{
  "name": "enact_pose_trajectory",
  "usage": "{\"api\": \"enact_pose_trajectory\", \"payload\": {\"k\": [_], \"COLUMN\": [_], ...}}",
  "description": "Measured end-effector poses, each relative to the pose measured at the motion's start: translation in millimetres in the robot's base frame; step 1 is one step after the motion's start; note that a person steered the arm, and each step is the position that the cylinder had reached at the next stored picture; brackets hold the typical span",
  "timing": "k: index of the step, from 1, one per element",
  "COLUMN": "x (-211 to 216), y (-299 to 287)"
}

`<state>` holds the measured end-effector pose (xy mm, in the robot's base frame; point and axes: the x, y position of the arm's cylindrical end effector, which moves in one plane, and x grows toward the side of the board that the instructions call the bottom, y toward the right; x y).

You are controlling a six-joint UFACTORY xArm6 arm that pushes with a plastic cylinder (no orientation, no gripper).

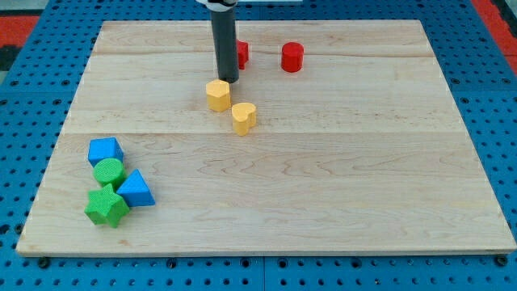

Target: Move the heart towards the bottom center

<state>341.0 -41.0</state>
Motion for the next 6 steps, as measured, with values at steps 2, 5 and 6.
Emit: {"api": "enact_pose_trajectory", "payload": {"k": [2, 5, 6], "x": [65.3, 14.9, 32.4], "y": [33.8, -15.7, -23.8]}}
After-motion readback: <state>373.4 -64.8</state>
